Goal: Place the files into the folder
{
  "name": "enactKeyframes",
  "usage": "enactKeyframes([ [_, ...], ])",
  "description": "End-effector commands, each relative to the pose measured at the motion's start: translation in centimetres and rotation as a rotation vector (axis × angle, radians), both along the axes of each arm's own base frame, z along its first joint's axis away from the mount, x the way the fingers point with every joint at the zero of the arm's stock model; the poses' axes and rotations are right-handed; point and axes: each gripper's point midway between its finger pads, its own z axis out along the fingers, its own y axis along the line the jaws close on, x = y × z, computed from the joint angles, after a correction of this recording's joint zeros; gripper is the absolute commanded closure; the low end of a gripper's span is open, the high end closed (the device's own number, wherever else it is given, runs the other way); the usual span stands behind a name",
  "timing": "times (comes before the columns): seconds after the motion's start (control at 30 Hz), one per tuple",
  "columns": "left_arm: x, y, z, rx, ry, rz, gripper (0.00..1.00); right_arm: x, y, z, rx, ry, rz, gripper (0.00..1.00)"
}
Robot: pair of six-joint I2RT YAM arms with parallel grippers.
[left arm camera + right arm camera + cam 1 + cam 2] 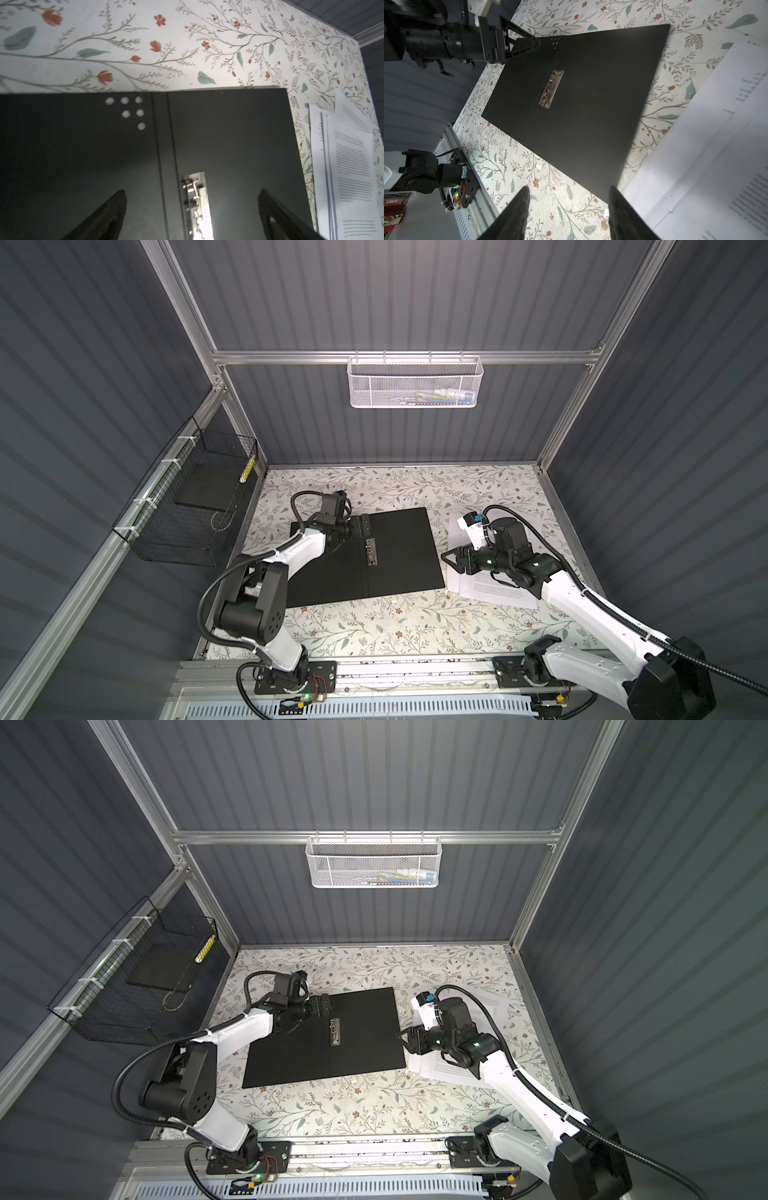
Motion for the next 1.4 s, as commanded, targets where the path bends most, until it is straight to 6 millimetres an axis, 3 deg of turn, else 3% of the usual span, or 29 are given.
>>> enactKeyframes([
  [0.0,1.3,-2.0,0.8,-0.048,-0.049,-0.067,0.01,0.4,1.2,1.6,0.063,-0.055,0.044,0.4],
  [0.2,1.4,-3.3,-2.5,-0.089,-0.007,-0.092,0.01,1.8,1.5,2.7,0.093,-0.064,0.007,0.38],
  [0.3,0.4,-3.9,-3.6,-0.141,0.007,-0.105,0.01,2.0,2.2,1.8,0.113,-0.004,0.008,0.38],
  [0.43,-0.4,-2.1,-2.7,-0.082,-0.042,-0.053,0.01,2.3,2.1,1.3,0.146,0.0,-0.029,0.39],
  [0.53,0.0,-1.9,-1.4,-0.056,-0.095,-0.067,0.01,2.0,1.7,0.6,0.155,-0.005,-0.06,0.39],
  [0.67,0.5,-3.2,-1.3,-0.103,-0.091,-0.111,0.01,0.9,1.2,0.7,0.175,-0.024,-0.059,0.39],
  [0.77,-0.1,-2.9,-1.8,-0.115,-0.087,-0.088,0.01,0.5,0.9,1.4,0.175,-0.059,-0.052,0.37],
  [0.83,-0.6,-2.4,-2.4,-0.097,-0.059,-0.072,0.01,0.4,1.0,1.4,0.166,-0.044,-0.041,0.37],
  [1.0,-1.5,-3.6,-2.3,-0.115,-0.066,-0.093,0.01,-0.6,1.9,2.1,0.17,0.022,0.036,0.37],
  [1.17,-0.6,-4.9,-1.5,-0.184,-0.067,-0.071,0.01,-1.3,2.7,3.3,0.24,0.021,0.084,0.35],
  [1.37,-0.1,-5.5,-2.7,-0.165,-0.051,-0.094,0.01,-1.6,3.1,3.3,0.257,0.051,0.11,0.35],
])
